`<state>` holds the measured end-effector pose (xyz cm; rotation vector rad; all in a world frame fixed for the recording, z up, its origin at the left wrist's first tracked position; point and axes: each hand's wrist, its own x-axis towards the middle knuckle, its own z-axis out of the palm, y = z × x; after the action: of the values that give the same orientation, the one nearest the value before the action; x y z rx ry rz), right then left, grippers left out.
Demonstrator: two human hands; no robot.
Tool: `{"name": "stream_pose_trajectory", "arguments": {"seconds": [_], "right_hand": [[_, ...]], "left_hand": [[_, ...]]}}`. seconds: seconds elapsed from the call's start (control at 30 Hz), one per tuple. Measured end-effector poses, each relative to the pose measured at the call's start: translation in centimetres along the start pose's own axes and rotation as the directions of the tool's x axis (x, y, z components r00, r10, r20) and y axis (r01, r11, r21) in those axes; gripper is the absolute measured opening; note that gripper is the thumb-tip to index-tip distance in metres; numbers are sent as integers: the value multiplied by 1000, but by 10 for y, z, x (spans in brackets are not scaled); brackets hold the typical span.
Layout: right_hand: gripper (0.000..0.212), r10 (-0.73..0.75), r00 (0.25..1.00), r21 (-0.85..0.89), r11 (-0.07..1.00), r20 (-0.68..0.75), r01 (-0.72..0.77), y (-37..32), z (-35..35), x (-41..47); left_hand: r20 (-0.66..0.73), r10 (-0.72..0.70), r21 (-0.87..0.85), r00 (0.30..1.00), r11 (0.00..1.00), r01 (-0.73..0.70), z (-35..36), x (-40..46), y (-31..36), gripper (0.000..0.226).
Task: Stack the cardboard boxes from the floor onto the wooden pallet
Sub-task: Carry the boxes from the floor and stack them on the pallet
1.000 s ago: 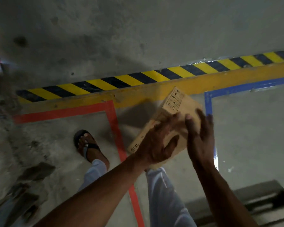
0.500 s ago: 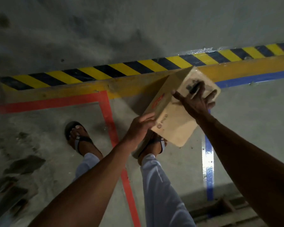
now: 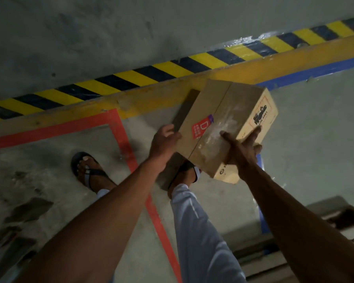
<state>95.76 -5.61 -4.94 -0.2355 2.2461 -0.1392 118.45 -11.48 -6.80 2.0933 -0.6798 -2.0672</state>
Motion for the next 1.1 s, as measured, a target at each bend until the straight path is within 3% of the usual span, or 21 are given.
{"name": "stream_pose_trajectory", "arguments": {"seconds": [0.07,0.13,0.17,0.27,0.33,0.43,0.53,0.63,0.7,0.77,0.9,0.97,1.1], "right_hand": [[124,-14,994,180,984,104,-5,17,-18,10],[102,-56,982,312,950,180,-3,38,-36,18],[105,-38,976,351,935,214,-41,47,-44,22],[130,33,955,407,900,296,-158,74,-56,29],[112,60,947,415,889,315,-195,80,-56,28],[92,109,937,435,864,333,-255,77,-69,20],[75,111,837,433,815,535,-385,63,-107,-11],[80,-36,719,504,737,694,-450,53,-159,-63],[87,-108,665,573,620,739,-536,50,-194,-110],[93,-185,640,632,499,746,-593,44,-223,-161],[93,-354,674,762,294,648,-577,37,-276,-281],[93,-380,735,825,193,562,-531,40,-294,-338],[98,-346,841,899,16,415,-437,79,-306,-430]], "left_hand": [[-4,-79,76,997,994,79,-5,21,-15,66],[63,-129,148,990,982,118,1,36,-27,78],[110,-145,168,983,978,125,8,42,-33,79],[237,-204,139,950,975,175,34,46,-40,51],[238,-186,69,953,982,175,47,41,-44,29],[162,-97,-56,982,993,107,55,14,-38,15],[113,-5,-118,994,993,19,47,-44,-8,13],[123,121,-129,985,986,-105,38,-116,40,29],[149,201,-103,968,977,-187,37,-173,81,36],[210,286,-22,935,957,-288,41,-235,125,59],[261,321,177,910,911,-372,47,-334,181,78],[311,275,228,910,908,-352,43,-365,191,87],[475,240,214,847,902,-376,42,-467,201,72]]}}
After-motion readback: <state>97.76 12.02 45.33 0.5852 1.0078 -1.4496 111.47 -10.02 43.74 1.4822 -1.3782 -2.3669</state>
